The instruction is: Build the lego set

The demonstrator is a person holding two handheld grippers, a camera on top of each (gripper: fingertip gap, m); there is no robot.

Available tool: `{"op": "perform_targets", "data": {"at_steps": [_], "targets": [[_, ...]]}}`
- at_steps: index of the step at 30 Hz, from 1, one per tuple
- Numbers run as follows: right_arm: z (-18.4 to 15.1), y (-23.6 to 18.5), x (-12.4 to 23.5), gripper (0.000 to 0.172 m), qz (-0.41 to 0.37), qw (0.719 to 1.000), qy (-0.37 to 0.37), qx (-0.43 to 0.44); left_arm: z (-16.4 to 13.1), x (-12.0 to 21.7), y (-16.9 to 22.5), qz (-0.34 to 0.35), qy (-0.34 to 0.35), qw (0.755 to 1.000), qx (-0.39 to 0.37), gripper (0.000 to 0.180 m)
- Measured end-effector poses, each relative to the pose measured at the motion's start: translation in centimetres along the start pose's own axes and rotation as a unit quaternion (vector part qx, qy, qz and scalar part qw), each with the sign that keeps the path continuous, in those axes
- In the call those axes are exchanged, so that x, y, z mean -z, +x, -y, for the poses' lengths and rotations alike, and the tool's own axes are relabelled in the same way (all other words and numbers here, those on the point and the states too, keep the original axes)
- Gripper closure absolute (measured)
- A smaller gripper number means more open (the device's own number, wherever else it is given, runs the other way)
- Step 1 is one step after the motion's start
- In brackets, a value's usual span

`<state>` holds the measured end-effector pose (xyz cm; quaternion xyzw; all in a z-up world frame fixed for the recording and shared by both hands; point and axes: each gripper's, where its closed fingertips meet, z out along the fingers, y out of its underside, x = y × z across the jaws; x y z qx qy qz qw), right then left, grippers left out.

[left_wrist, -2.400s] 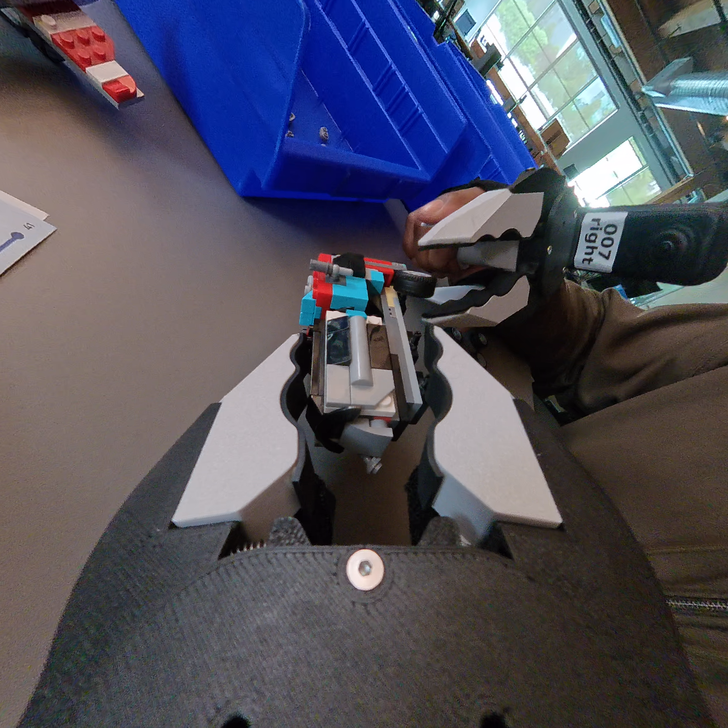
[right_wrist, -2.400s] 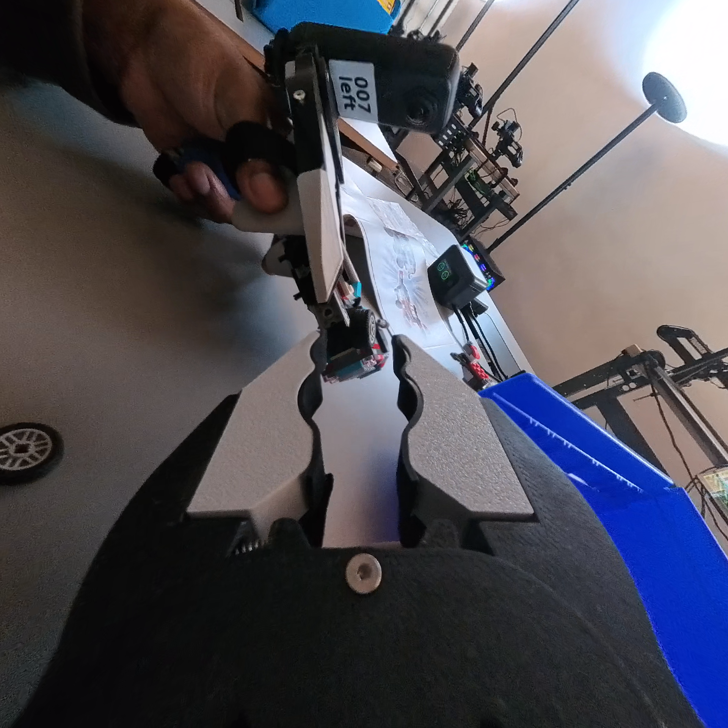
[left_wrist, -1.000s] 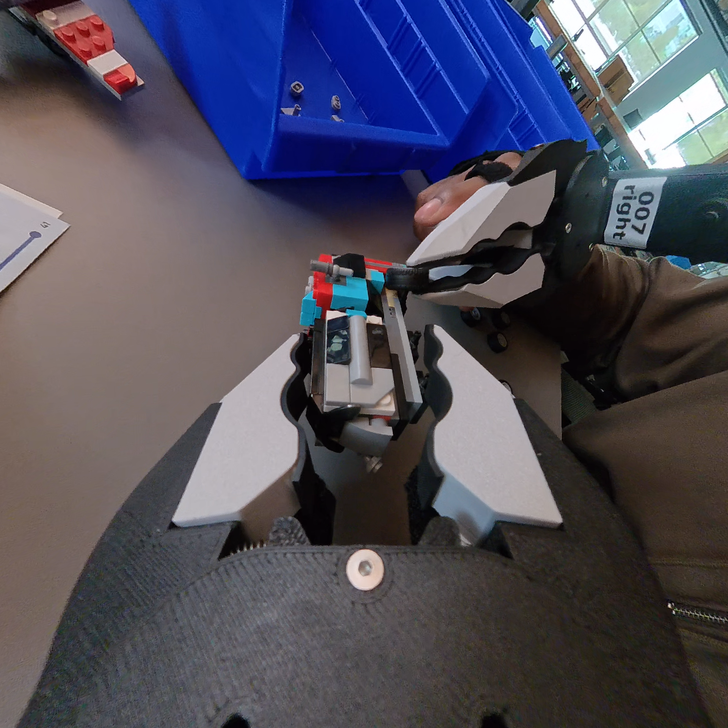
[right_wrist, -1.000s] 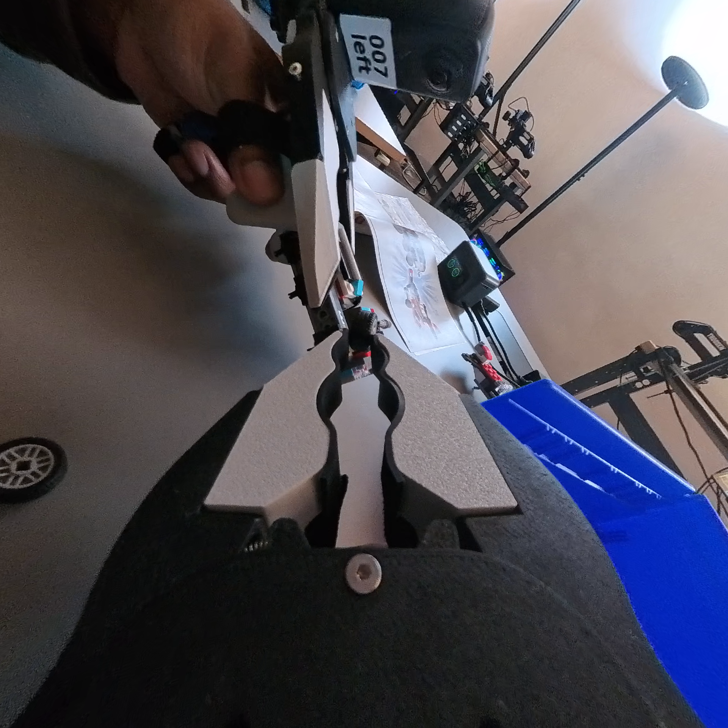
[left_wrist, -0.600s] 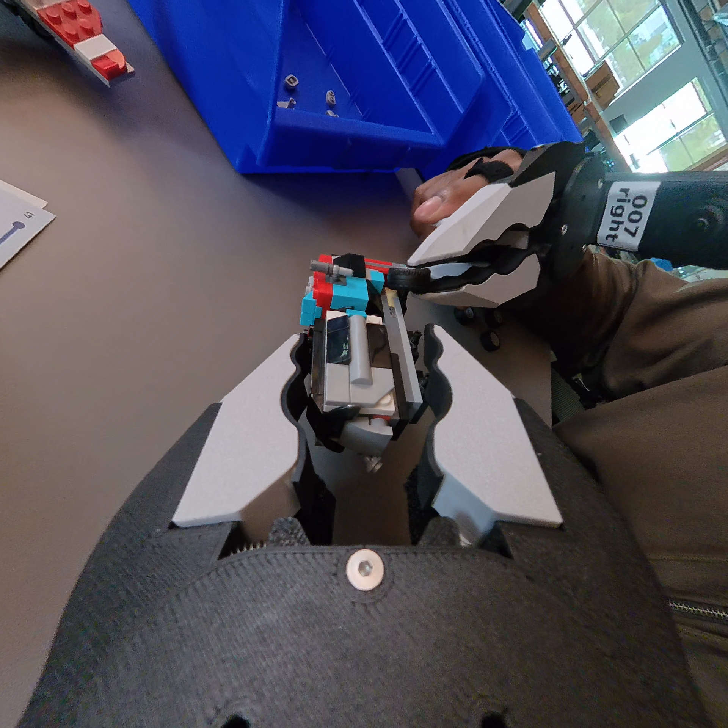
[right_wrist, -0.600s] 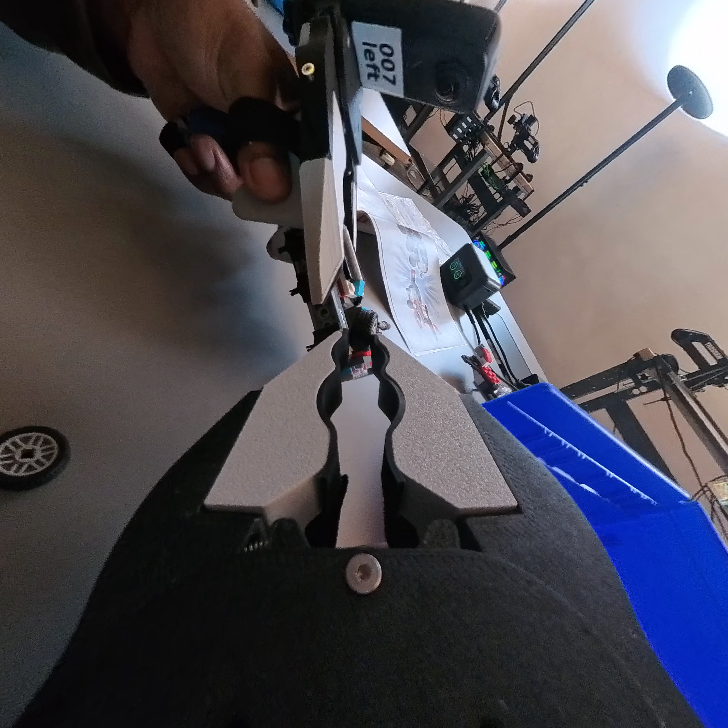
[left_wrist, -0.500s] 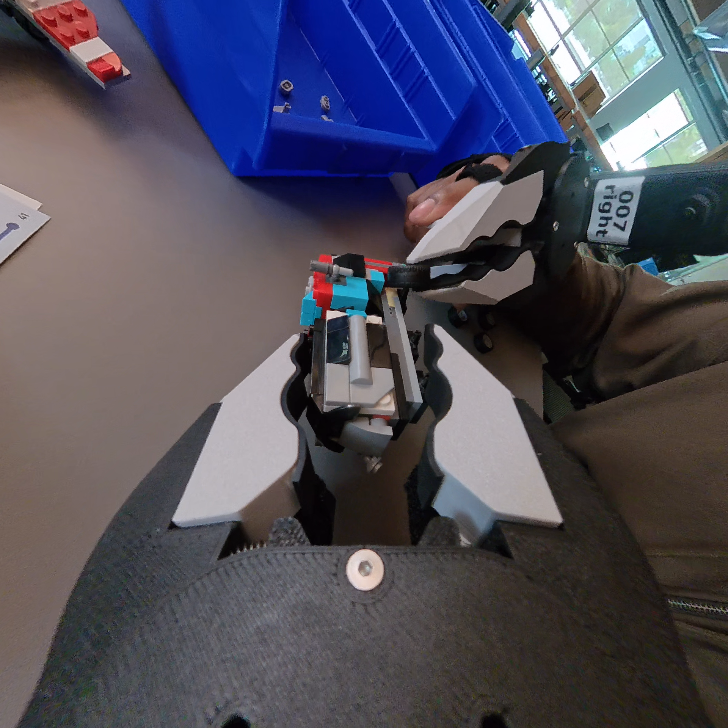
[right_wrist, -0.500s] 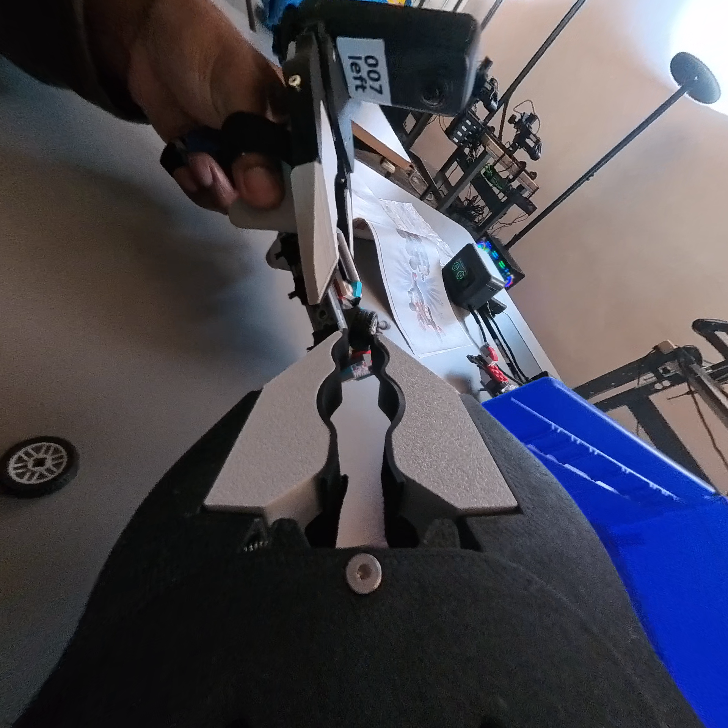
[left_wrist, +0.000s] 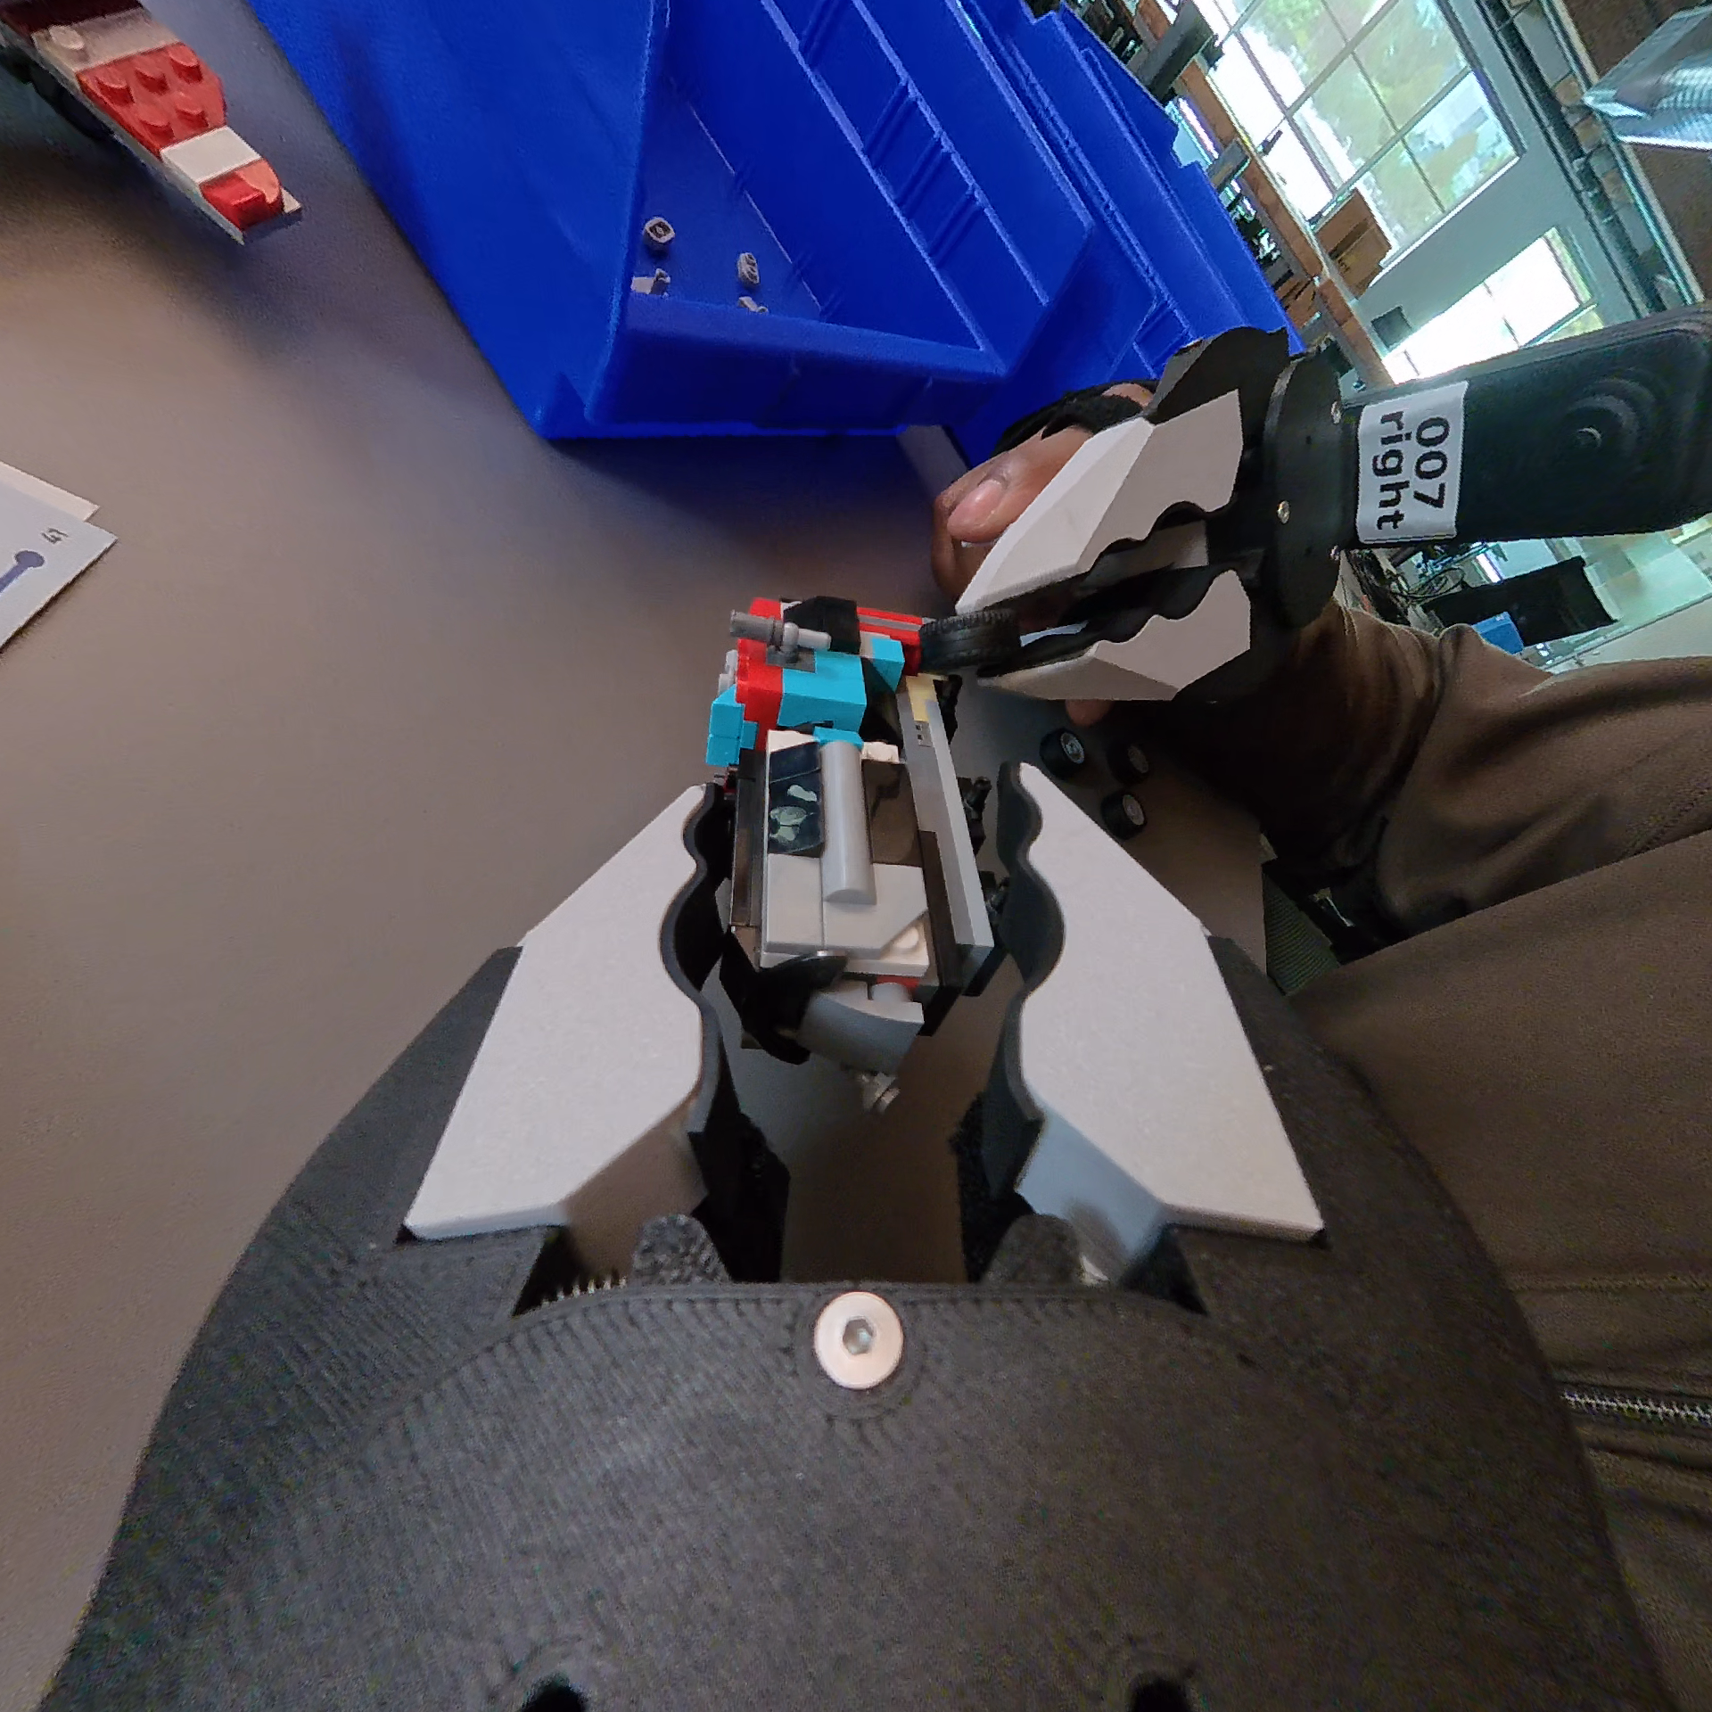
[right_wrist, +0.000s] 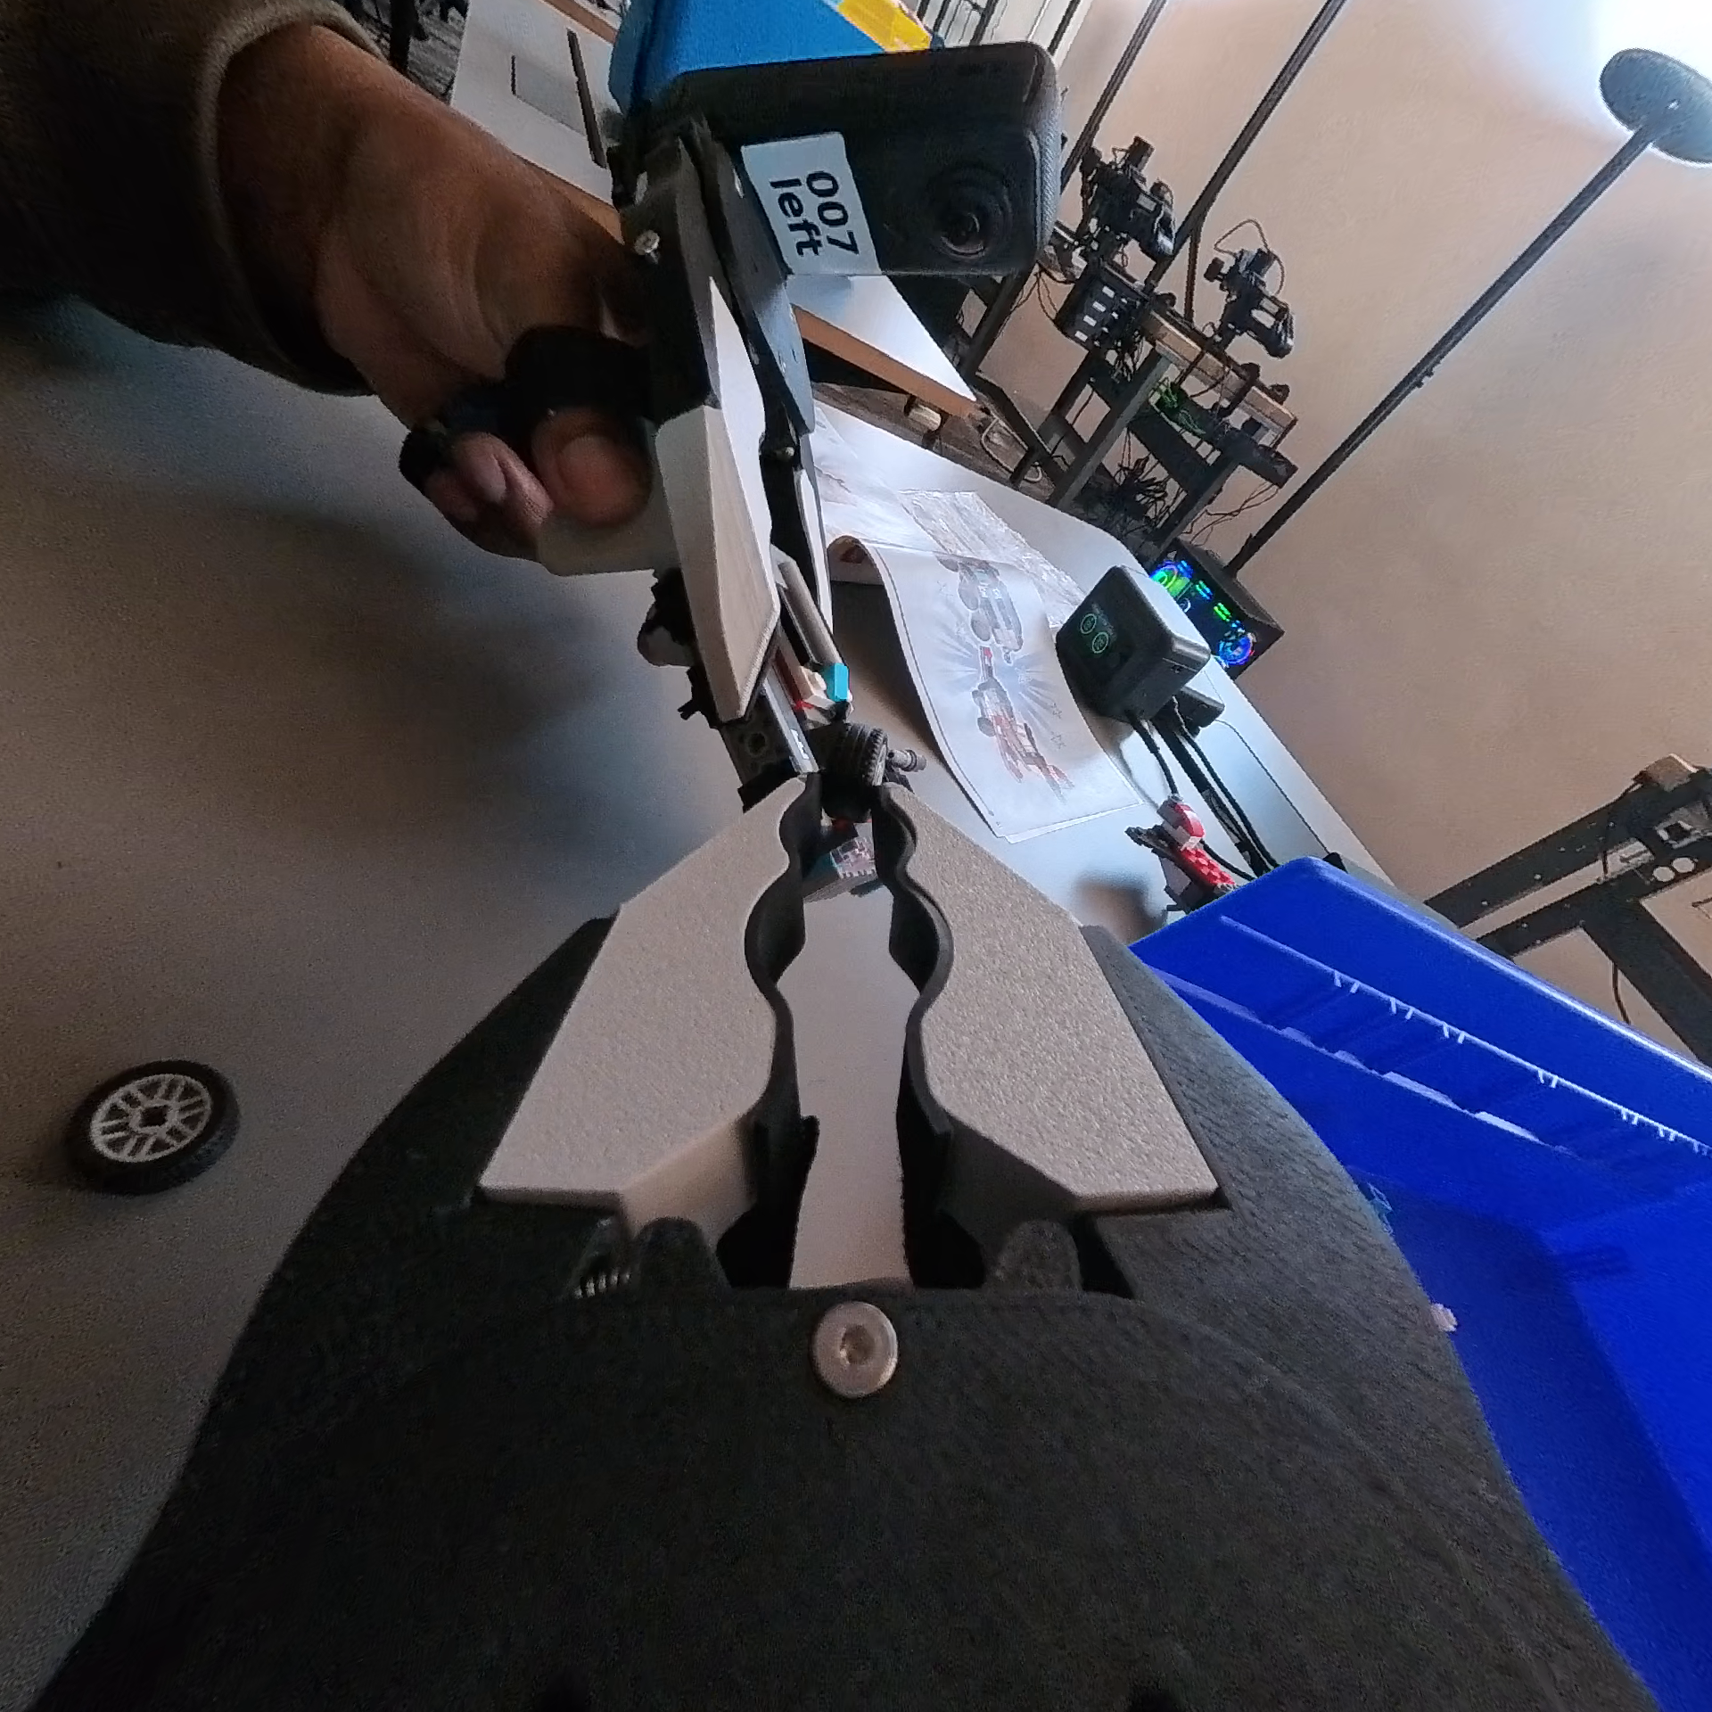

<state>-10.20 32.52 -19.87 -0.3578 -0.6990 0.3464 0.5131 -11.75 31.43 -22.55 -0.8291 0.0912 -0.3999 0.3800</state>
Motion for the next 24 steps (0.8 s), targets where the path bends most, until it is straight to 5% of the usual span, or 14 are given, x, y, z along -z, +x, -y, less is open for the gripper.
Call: {"op": "perform_targets", "data": {"at_steps": [14,24], "targets": [[0.5,0.5,0.4,0.160,-0.007,0.999,0.016,-0.033,0.7,0.0,0.4,-0.009,0.014,1.000,-0.015,0.120],[-0.6,0.2,0.0,0.160,-0.023,0.998,-0.030,0.041,0.2,-0.2,-0.4,0.026,0.001,1.000,-0.008,0.120]]}}
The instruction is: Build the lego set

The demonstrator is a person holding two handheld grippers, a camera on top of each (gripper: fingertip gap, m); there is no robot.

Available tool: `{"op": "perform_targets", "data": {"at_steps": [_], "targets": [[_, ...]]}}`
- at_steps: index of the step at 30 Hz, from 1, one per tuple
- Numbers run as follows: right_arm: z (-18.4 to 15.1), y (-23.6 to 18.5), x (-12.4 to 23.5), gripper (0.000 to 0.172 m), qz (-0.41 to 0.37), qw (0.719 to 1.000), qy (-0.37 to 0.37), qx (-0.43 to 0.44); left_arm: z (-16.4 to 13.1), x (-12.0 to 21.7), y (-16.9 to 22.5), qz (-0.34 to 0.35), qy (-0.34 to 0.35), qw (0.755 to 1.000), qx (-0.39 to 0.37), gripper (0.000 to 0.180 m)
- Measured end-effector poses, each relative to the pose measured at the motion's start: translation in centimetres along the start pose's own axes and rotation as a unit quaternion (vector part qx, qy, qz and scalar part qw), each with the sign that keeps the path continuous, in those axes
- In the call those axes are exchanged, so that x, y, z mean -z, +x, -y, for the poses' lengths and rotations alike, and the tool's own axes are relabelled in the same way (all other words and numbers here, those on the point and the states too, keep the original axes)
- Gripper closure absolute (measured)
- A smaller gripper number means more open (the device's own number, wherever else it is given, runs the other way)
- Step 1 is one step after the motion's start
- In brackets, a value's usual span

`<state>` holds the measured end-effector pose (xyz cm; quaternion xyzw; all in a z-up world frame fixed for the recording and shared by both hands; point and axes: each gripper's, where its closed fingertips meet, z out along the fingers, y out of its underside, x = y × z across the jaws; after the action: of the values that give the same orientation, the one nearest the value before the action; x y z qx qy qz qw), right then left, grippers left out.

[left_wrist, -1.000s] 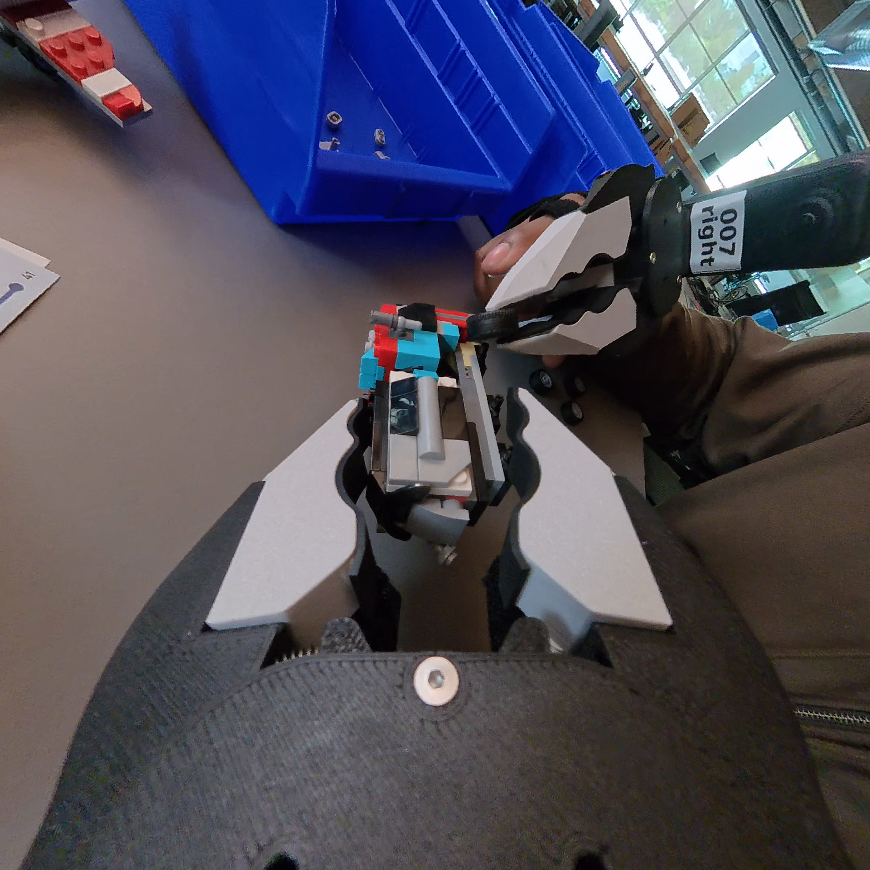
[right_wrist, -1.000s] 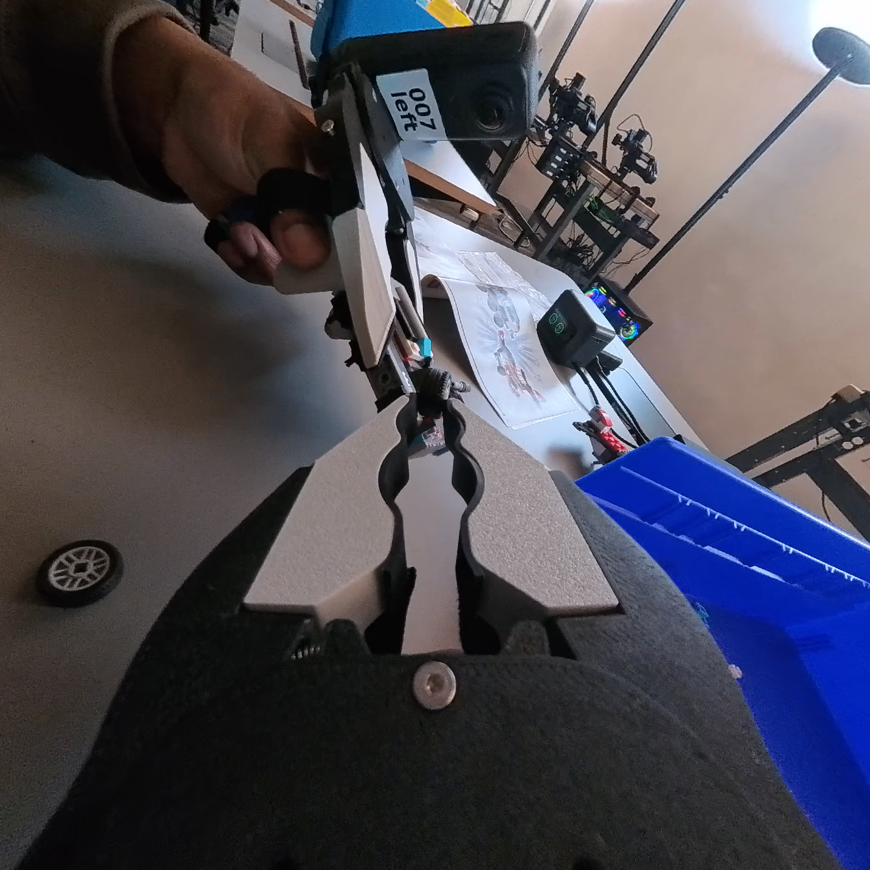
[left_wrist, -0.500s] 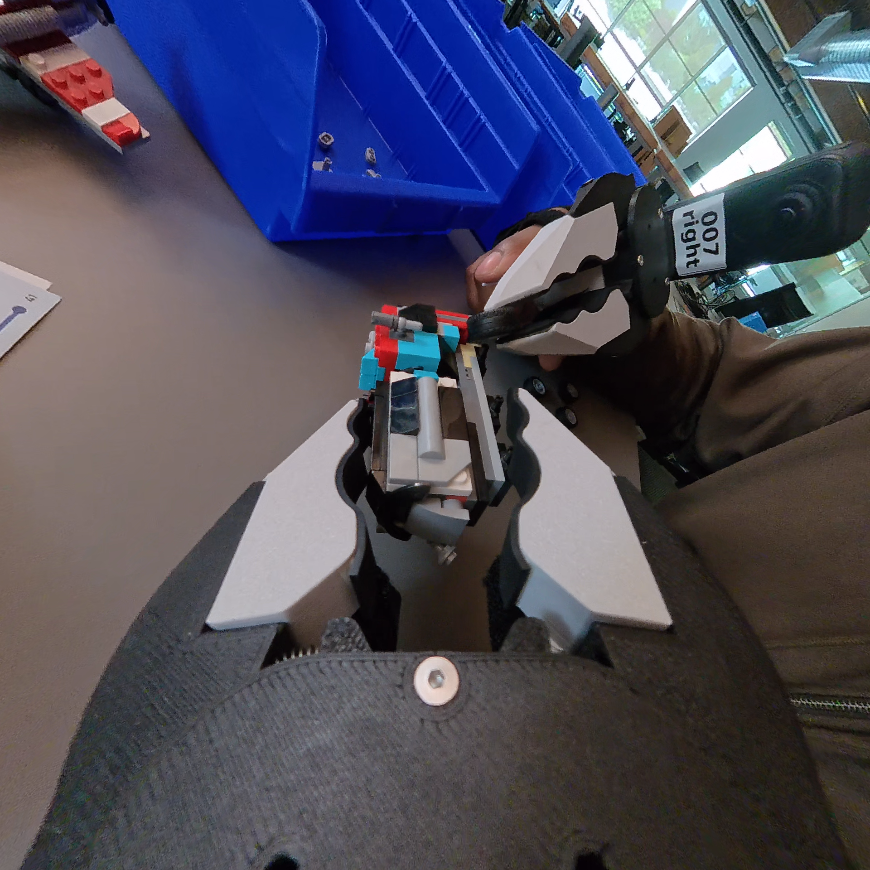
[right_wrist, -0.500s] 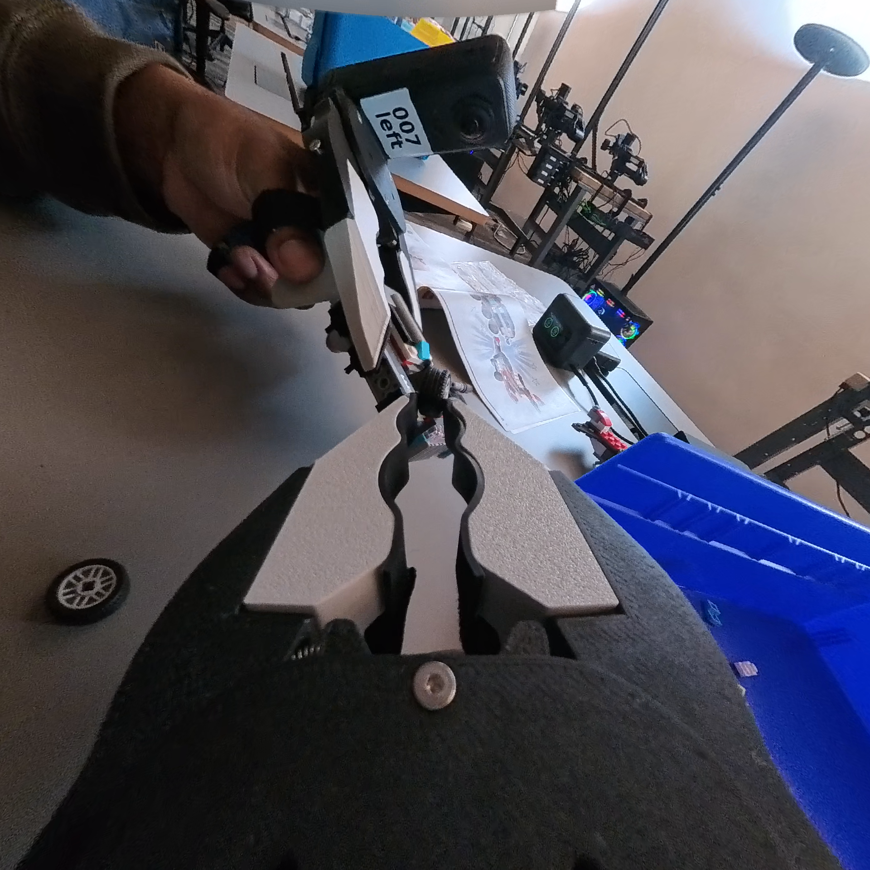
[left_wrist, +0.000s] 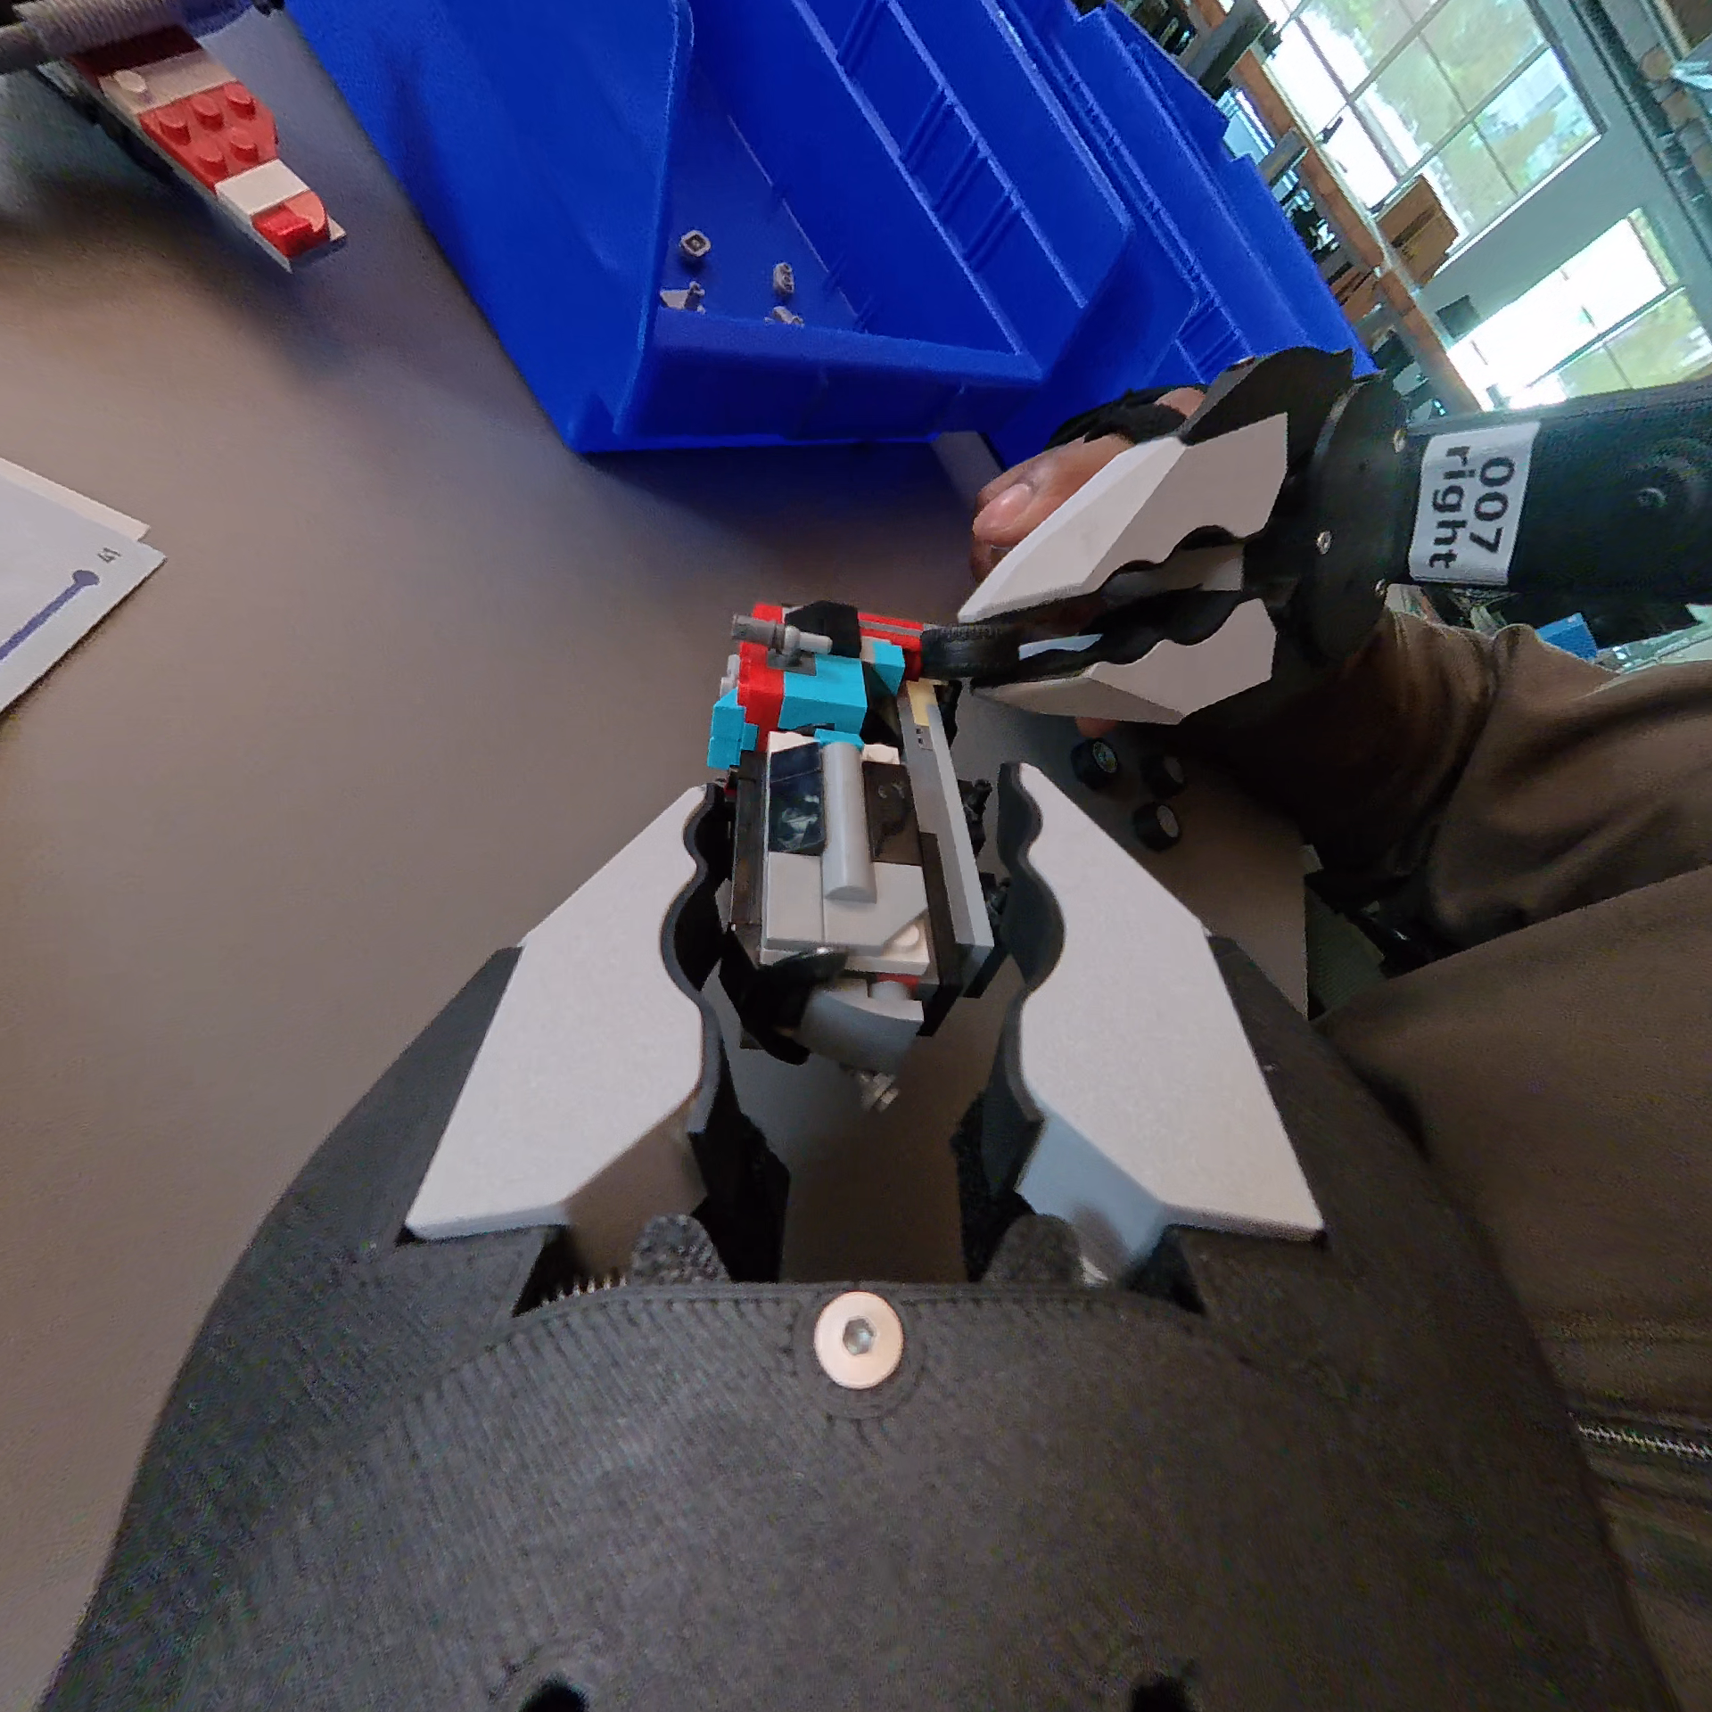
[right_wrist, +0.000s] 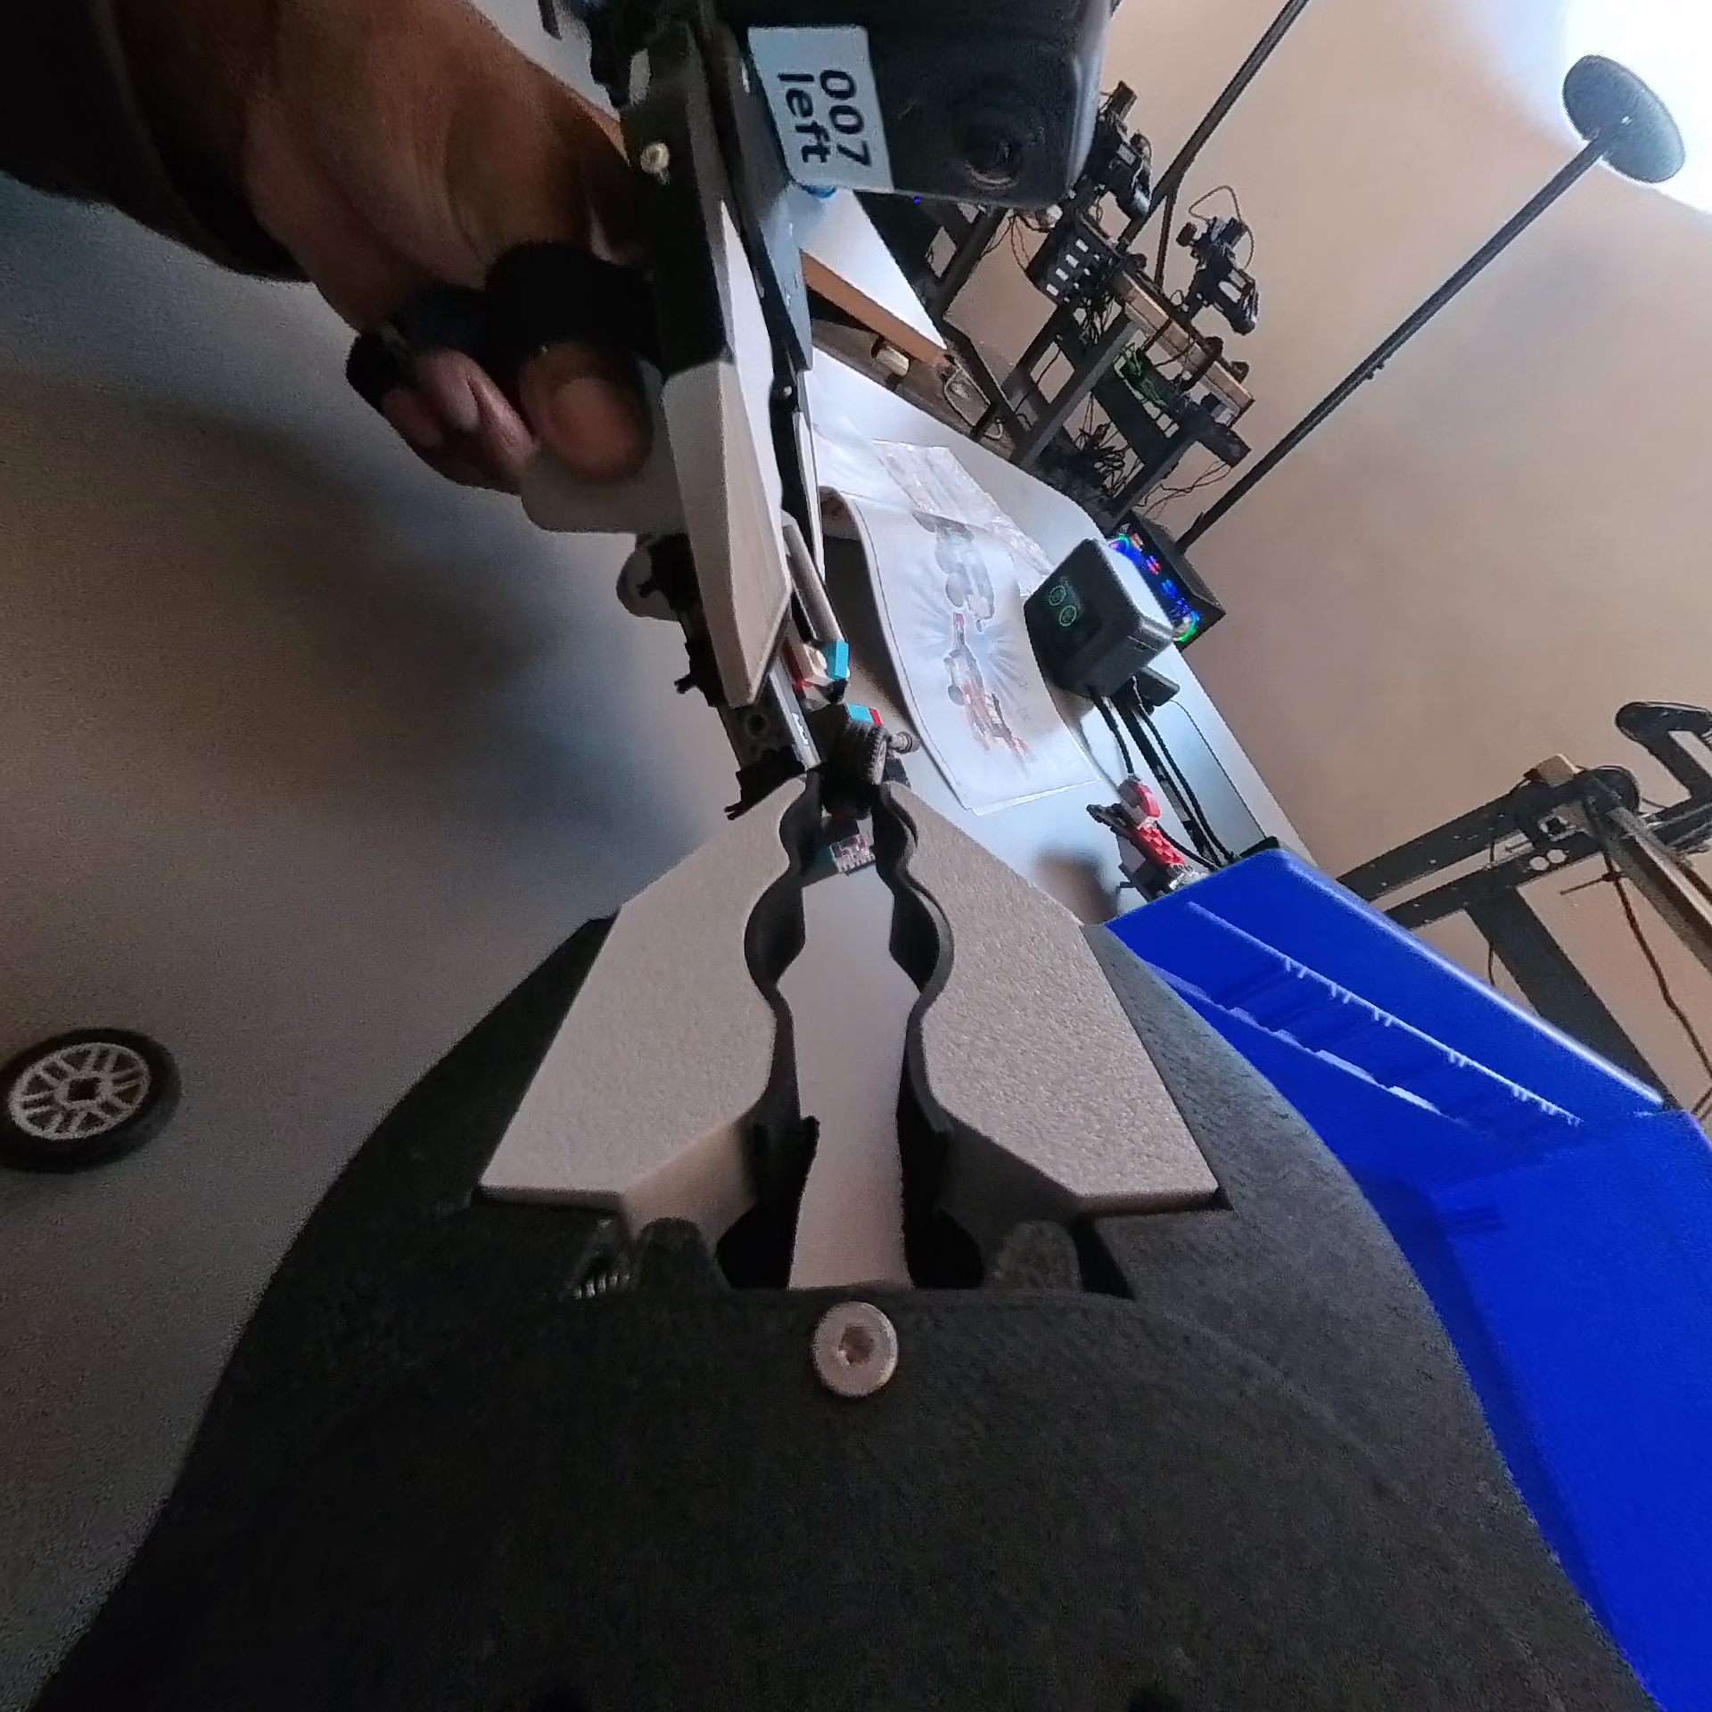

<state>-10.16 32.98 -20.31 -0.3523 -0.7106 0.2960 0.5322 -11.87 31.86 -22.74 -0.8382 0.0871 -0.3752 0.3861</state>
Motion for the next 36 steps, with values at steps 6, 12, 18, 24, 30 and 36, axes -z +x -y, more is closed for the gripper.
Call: {"op": "perform_targets", "data": {"at_steps": [6,12,18,24,30,36], "targets": [[-0.15,-0.01,-0.21,0.160,-0.010,0.999,-0.012,0.032,0.05,0.12,-0.21,0.016,-0.002,1.000,-0.004,0.120],[-0.46,-0.16,-0.25,0.160,-0.028,0.994,-0.041,0.097,-0.17,-0.02,-0.31,0.023,-0.008,1.000,-0.006,0.120],[-0.68,-0.19,-0.39,0.160,-0.043,0.985,-0.066,0.152,-0.25,-0.11,-0.52,0.028,-0.010,1.000,-0.009,0.120],[-0.99,-0.39,-0.79,0.160,-0.046,0.979,-0.080,0.183,-0.46,-0.05,-0.92,0.037,-0.014,0.999,-0.009,0.119],[-1.06,-0.53,-0.83,0.160,-0.055,0.963,-0.096,0.245,-0.46,0.02,-0.94,0.038,-0.014,0.999,-0.010,0.120],[-0.97,-0.58,-0.65,0.157,-0.054,0.959,-0.097,0.261,-0.39,-0.03,-0.73,0.032,-0.013,0.999,-0.015,0.119]]}}
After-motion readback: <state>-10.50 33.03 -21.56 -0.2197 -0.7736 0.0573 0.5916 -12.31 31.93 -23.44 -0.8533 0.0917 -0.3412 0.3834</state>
